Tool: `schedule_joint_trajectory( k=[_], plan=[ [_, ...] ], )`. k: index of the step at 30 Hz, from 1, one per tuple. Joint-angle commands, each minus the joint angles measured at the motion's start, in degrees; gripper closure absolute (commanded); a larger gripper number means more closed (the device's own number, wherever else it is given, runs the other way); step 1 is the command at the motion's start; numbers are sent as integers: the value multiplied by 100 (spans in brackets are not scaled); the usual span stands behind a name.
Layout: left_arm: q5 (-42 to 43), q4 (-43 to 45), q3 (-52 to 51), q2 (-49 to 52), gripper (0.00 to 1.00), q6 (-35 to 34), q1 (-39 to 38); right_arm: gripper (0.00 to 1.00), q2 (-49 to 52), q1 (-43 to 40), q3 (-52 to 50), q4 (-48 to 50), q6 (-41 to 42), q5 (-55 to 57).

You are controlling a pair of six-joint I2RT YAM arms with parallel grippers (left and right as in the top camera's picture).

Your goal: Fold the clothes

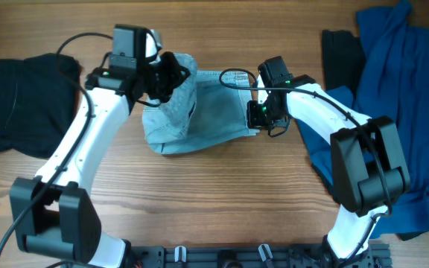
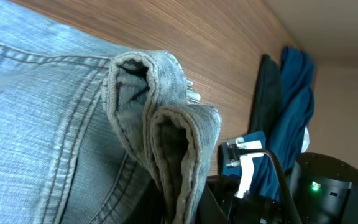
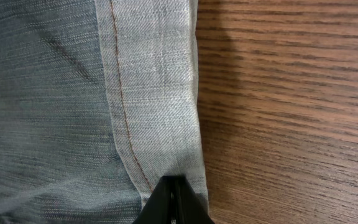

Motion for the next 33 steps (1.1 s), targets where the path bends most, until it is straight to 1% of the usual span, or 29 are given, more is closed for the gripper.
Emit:
schedule_joint_trajectory(
  k=[1,2,3,4,5,6,8,10,12,13,15,17,18,20,22,24,26,30,31,32,33],
  plan=[
    [11,361,155,79,93,-114,-404,96,291,98,-87,-26,-57,103],
    [-162,376,155,79,91,-114,-503,96,291,101,-87,-28,-55,103],
    [-319,398,155,79,83,-114,-599,96,291,101,-87,-33,-57,103],
    [-304,461,155,79,75,-116,-682,96,291,101,-87,-35,-55,103],
    [-297,586,155,79,62,-114,-761,96,291,98,-87,-35,-42,103],
    [-297,675,155,79,54,-111,-785,96,289,98,-83,-48,72,107],
    [-299,691,155,70,53,-68,-710,96,221,26,-4,-181,254,105],
    [-302,695,155,39,51,-46,-426,96,-48,-157,269,-468,337,223],
    [-389,833,155,42,51,-24,-46,96,-651,-472,833,-841,317,431],
    [-638,933,155,63,50,164,168,96,-997,-616,1095,-925,267,420],
    [-1198,1064,155,111,48,483,358,96,-1508,-671,1475,-1019,81,247],
    [-1419,1329,155,258,49,975,389,96,-1764,-546,1506,-933,-271,-470],
    [-1419,1484,155,402,49,1246,387,96,-1759,-468,1502,-966,-358,-713],
    [-1416,1746,155,918,49,1464,389,96,-1554,-133,1314,-890,-420,-1137],
    [-1416,1910,155,1368,48,1464,389,96,-1226,157,1213,-822,-398,-1172],
    [-1416,1945,155,1838,44,1679,389,96,-710,476,1213,-820,-398,-1172],
    [-1423,1705,155,2159,43,1764,391,96,-199,682,1213,-809,-348,-1167],
    [-1587,693,155,2367,42,1764,437,96,479,732,1211,-922,-144,-1108],
    [-1661,352,155,2367,43,1762,437,97,551,730,1209,-1016,-31,-916],
    [-1718,-116,155,2367,42,1762,437,95,592,726,1209,-1233,212,-358],
    [-1722,-616,155,2367,43,1764,437,95,592,726,1209,-1346,275,-46]
  ],
)
